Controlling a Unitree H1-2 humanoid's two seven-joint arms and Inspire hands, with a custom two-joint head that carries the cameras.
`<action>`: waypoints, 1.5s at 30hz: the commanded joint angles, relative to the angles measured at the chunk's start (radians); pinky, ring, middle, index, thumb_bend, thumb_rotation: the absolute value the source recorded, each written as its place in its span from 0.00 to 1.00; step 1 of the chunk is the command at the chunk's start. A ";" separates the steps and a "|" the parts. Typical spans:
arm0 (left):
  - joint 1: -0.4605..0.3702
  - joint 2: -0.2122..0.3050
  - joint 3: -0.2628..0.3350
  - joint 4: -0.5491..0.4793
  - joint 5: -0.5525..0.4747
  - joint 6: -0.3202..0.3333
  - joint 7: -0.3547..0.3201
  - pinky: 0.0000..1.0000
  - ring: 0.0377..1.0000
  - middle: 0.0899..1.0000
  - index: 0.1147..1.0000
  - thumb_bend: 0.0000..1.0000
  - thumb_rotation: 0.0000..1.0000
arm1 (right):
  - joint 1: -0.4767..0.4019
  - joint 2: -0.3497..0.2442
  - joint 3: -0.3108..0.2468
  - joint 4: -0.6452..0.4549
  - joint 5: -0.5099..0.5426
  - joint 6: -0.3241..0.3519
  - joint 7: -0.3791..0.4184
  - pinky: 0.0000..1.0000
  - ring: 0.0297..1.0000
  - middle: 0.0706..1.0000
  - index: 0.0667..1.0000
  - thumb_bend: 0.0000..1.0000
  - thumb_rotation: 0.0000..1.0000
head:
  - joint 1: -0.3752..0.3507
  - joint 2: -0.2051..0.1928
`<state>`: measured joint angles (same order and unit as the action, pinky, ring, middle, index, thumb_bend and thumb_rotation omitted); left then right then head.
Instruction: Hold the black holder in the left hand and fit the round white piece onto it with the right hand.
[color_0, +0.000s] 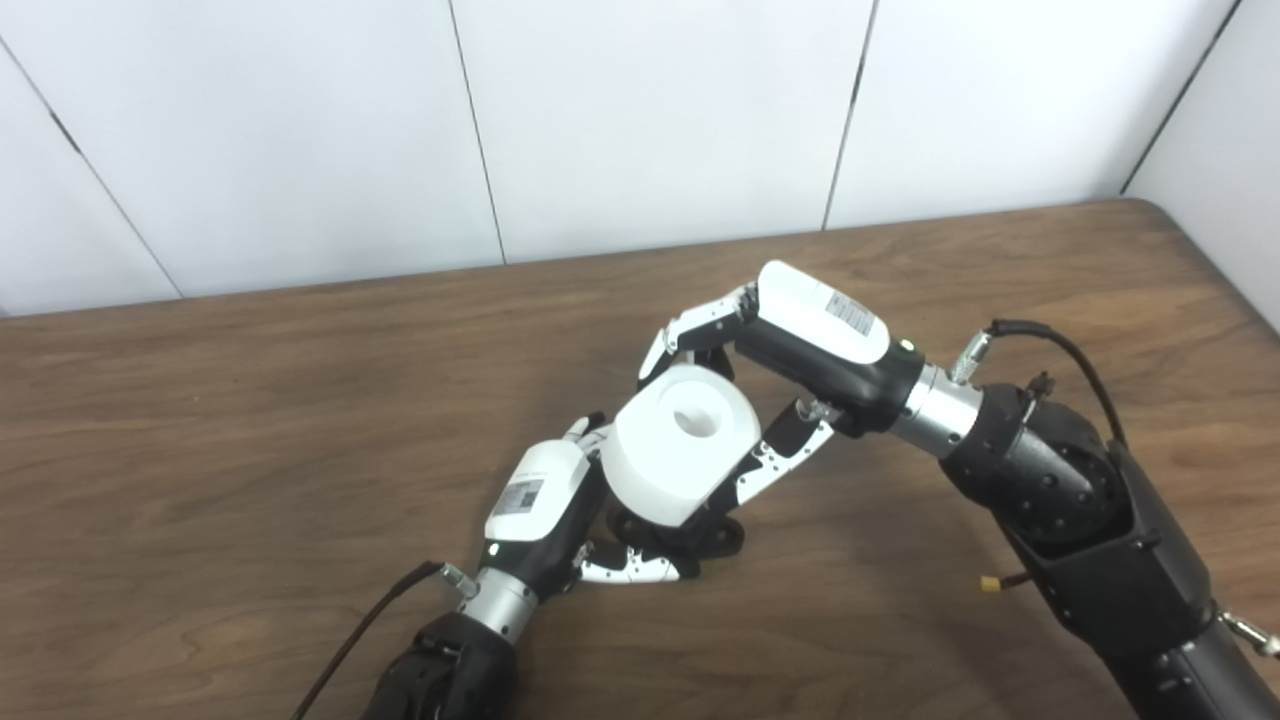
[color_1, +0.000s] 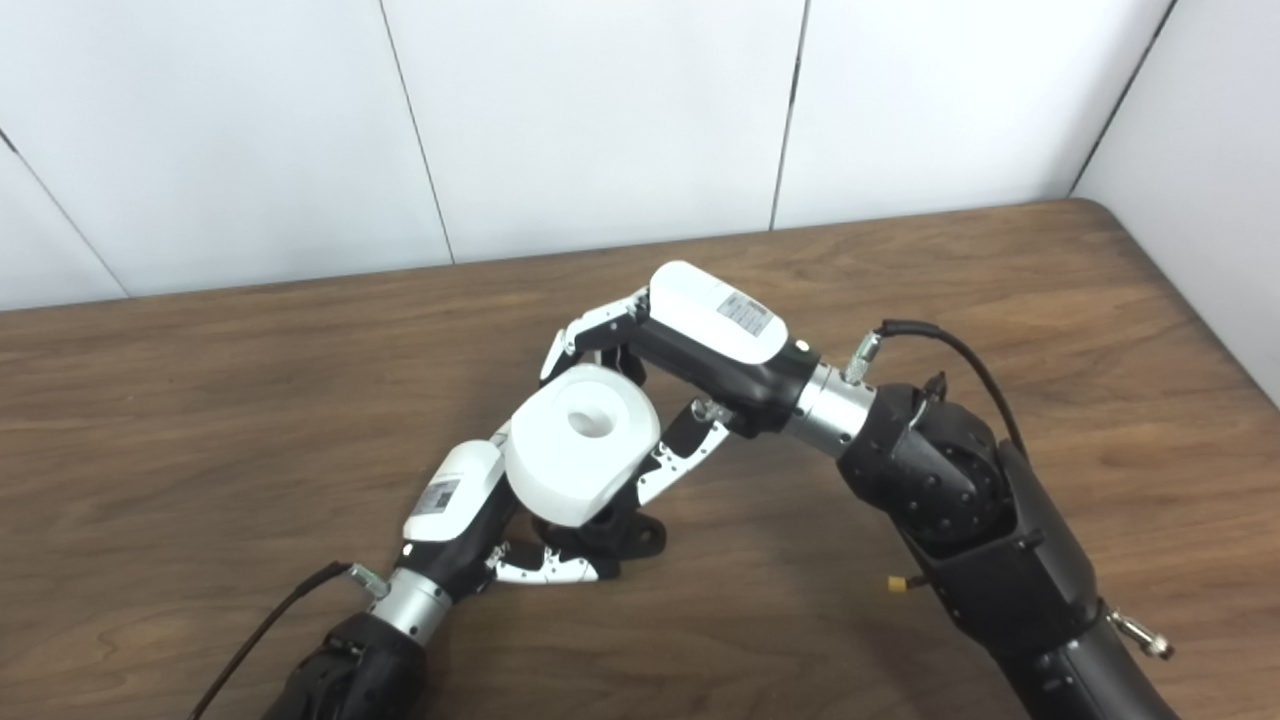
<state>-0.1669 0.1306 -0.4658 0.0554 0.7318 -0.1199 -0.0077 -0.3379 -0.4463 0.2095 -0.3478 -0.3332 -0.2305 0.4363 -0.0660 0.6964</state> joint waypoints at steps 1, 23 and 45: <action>0.003 -0.006 -0.019 -0.003 0.002 -0.003 -0.026 0.98 0.87 0.70 0.41 0.52 0.06 | -0.038 -0.017 -0.007 -0.007 0.005 -0.050 -0.009 0.28 0.36 0.51 0.45 0.51 0.12 | -0.001 0.000; 0.009 0.004 -0.007 -0.052 -0.003 0.010 -0.044 0.98 0.87 0.70 0.41 0.52 0.06 | 0.006 -0.066 -0.008 0.027 -0.009 -0.096 0.004 0.24 0.30 0.45 0.45 0.52 0.00 | -0.007 0.020; 0.020 -0.009 -0.010 -0.089 -0.005 0.011 -0.052 0.98 0.87 0.70 0.41 0.52 0.06 | 0.037 -0.059 -0.003 0.089 -0.028 -0.163 -0.007 0.26 0.34 0.45 0.45 0.52 0.00 | 0.008 0.023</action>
<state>-0.1462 0.1323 -0.4673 -0.0007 0.7295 -0.0988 -0.0515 -0.2653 -0.5051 0.2148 -0.2419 -0.3666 -0.3598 0.4546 -0.0568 0.7179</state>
